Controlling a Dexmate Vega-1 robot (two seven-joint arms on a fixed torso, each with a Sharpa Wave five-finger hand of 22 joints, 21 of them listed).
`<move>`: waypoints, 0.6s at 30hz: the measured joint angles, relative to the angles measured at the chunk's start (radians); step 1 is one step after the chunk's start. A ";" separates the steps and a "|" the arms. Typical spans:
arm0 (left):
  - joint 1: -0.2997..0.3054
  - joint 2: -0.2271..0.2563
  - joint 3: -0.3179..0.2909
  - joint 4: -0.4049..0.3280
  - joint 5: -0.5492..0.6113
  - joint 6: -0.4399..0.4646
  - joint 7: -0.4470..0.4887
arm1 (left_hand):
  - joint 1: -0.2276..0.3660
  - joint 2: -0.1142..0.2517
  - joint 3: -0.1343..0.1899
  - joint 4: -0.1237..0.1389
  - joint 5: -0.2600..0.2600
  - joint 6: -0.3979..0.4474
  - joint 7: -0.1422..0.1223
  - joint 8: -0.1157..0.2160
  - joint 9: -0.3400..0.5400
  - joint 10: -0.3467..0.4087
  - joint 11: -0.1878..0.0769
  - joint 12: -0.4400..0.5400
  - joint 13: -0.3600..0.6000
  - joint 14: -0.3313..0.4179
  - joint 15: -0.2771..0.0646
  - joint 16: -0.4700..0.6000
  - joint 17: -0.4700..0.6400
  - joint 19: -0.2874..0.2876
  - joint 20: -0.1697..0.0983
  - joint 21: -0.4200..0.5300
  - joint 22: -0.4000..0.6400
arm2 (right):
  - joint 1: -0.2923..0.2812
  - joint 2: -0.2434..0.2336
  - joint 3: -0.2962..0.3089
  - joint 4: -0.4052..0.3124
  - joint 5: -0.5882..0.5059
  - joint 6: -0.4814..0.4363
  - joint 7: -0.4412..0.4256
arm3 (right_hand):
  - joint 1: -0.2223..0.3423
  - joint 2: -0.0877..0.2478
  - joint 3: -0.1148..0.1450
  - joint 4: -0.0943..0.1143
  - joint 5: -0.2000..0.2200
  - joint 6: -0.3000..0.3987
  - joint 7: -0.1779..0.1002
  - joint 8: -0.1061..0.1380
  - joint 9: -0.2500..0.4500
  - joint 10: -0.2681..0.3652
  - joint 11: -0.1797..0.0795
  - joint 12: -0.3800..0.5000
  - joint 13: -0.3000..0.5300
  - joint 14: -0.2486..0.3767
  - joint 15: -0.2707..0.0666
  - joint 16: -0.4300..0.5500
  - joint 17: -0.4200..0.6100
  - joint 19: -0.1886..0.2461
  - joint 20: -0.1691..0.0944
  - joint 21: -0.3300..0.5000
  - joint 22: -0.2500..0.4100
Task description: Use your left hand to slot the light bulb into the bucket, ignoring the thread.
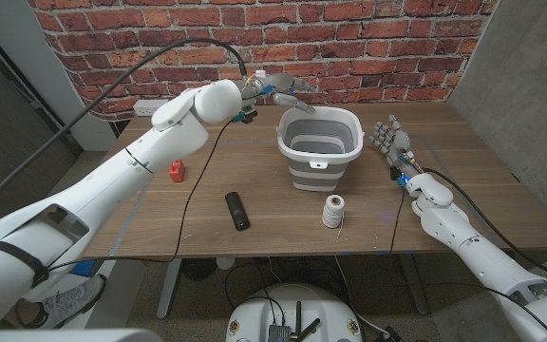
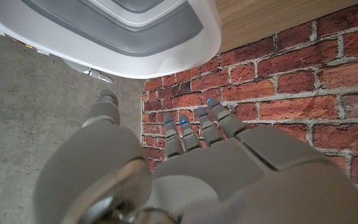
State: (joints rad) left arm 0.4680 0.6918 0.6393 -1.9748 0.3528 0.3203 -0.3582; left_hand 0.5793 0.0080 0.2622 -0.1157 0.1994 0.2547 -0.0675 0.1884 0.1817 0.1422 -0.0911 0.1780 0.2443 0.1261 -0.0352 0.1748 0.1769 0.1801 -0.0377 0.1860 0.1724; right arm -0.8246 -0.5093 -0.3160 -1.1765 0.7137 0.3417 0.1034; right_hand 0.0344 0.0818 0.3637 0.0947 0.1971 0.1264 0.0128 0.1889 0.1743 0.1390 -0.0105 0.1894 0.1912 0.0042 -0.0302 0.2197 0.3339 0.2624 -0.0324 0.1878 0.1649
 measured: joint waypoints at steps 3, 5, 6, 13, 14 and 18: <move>0.026 0.006 -0.014 -0.008 -0.028 0.015 0.044 | -0.016 0.016 0.006 0.006 -0.004 -0.009 0.001 -0.004 0.000 -0.008 0.006 0.000 -0.010 -0.016 -0.003 -0.006 0.000 0.000 0.000 0.000 0.000 | -0.003 -0.003 0.000 -0.004 -0.001 0.000 -0.001 | 0.000 0.000 0.000 0.000 0.000 0.000 0.000 0.000 0.000 0.000 0.000 0.000 0.000 0.000 0.000 0.000 0.000 0.000 0.000 0.000 0.000; 0.046 0.009 -0.026 -0.012 -0.050 0.022 0.077 | -0.036 0.036 0.010 0.016 -0.004 -0.016 0.005 -0.007 0.000 -0.016 0.010 0.000 -0.017 -0.023 -0.002 -0.006 0.000 -0.012 0.002 0.000 0.000 | -0.005 -0.006 0.000 -0.008 -0.001 -0.001 -0.002 | 0.000 0.000 0.000 0.000 0.000 0.000 0.000 0.000 0.000 0.000 0.000 0.000 0.000 0.000 0.000 0.000 0.000 -0.001 -0.001 0.000 0.000; 0.062 0.010 -0.036 -0.015 -0.063 0.024 0.095 | -0.047 0.047 0.011 0.023 -0.004 -0.019 0.001 -0.007 0.000 -0.018 0.011 0.000 -0.020 -0.025 0.000 -0.006 0.001 -0.013 0.001 0.000 0.000 | -0.007 -0.008 0.000 -0.010 -0.002 -0.003 -0.002 | 0.000 0.000 0.000 0.000 0.000 0.000 0.000 0.000 0.000 0.000 0.000 0.000 0.000 0.000 0.000 0.000 0.000 -0.004 -0.004 0.000 0.000; 0.150 0.011 -0.092 -0.017 -0.157 0.012 0.221 | -0.079 0.079 0.015 0.037 -0.011 -0.033 0.004 -0.010 0.000 -0.028 0.011 0.000 -0.033 -0.033 -0.003 -0.001 0.003 -0.028 -0.004 -0.008 -0.003 | -0.014 -0.018 0.000 -0.026 -0.006 -0.010 -0.007 | 0.000 0.000 0.000 0.000 0.000 0.000 0.000 0.000 0.000 0.000 0.000 0.000 0.000 0.000 0.000 0.000 -0.005 -0.005 -0.005 0.000 0.000; 0.153 0.011 -0.094 -0.017 -0.162 0.011 0.226 | -0.084 0.084 0.012 0.041 -0.015 -0.042 0.003 -0.011 0.000 -0.035 0.014 0.000 -0.035 -0.034 -0.002 -0.001 0.002 -0.028 -0.004 -0.008 -0.005 | -0.015 -0.019 0.000 -0.027 -0.006 -0.010 -0.007 | 0.000 0.000 0.000 0.000 0.000 0.000 0.000 0.000 0.000 0.000 0.000 0.000 0.000 0.000 0.000 0.000 -0.005 -0.005 -0.005 0.000 0.000; 0.203 0.013 -0.121 -0.011 -0.208 -0.015 0.310 | -0.095 0.095 0.015 0.046 -0.019 -0.043 0.003 -0.011 -0.005 -0.046 0.014 0.000 -0.042 -0.050 0.000 -0.001 0.000 -0.043 -0.003 -0.008 -0.005 | -0.018 -0.027 0.000 -0.038 -0.013 -0.017 -0.012 | 0.000 0.000 0.000 0.000 0.001 0.000 0.000 0.000 0.000 0.000 0.000 0.000 0.000 0.000 0.000 0.000 -0.005 -0.005 -0.005 0.000 0.000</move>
State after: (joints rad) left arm 0.6709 0.7046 0.5184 -1.9857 0.1445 0.3052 -0.0483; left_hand 0.4839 0.1032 0.2774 -0.0700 0.1808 0.2120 -0.0641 0.1774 0.1766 0.0962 -0.0767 0.1780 0.2020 0.0764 -0.0357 0.1741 0.1766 0.1366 -0.0403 0.1784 0.1673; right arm -0.8427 -0.5366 -0.3163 -1.2142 0.7011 0.3248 0.0911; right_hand 0.0344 0.0818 0.3637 0.0946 0.1978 0.1264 0.0128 0.1889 0.1742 0.1390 -0.0105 0.1894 0.1912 0.0042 -0.0302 0.2197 0.3292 0.2570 -0.0378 0.1878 0.1650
